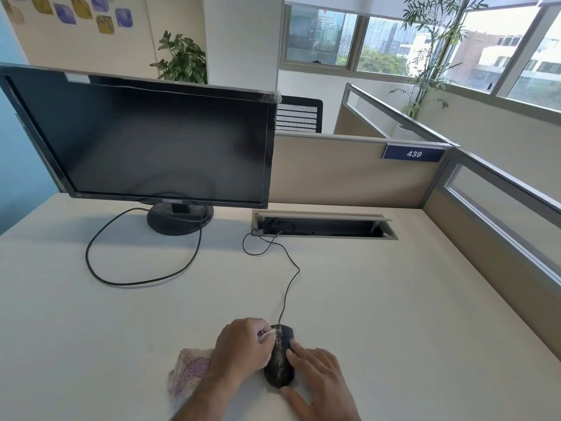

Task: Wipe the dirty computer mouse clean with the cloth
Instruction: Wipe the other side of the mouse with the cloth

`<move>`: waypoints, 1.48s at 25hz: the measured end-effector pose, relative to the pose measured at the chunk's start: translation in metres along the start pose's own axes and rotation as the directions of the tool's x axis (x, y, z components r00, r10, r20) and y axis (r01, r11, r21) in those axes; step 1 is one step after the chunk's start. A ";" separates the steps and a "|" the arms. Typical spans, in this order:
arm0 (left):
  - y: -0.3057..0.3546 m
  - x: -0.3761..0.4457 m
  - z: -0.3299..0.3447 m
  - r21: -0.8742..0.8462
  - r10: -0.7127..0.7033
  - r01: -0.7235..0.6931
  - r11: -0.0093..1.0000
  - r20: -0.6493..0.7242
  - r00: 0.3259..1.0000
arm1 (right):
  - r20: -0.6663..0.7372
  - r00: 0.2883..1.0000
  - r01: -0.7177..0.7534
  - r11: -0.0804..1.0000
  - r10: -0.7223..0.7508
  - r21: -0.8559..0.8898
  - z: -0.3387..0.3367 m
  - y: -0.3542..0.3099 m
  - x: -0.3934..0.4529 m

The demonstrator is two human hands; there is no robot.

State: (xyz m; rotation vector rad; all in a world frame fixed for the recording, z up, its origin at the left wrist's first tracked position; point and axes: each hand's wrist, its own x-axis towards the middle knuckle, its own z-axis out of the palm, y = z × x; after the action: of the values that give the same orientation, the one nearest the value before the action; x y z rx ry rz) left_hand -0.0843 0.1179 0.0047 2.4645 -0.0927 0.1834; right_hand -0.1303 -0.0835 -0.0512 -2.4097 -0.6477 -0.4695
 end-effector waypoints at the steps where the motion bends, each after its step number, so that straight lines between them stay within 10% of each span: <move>1: 0.000 0.002 0.001 0.019 0.006 -0.006 1.000 0.007 1.000 | 0.001 1.000 0.000 1.000 0.000 0.002 0.000 0.000 0.000; 37: -0.003 0.000 -0.003 -0.073 -0.016 0.021 0.997 0.060 0.998 | 0.025 0.999 -0.026 0.999 0.026 0.023 0.002 0.002 -0.002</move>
State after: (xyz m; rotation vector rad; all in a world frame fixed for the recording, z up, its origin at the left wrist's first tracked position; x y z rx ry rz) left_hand -0.0839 0.1221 0.0055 2.3968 -0.1006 0.0966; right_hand -0.1306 -0.0848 -0.0545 -2.4025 -0.6285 -0.4199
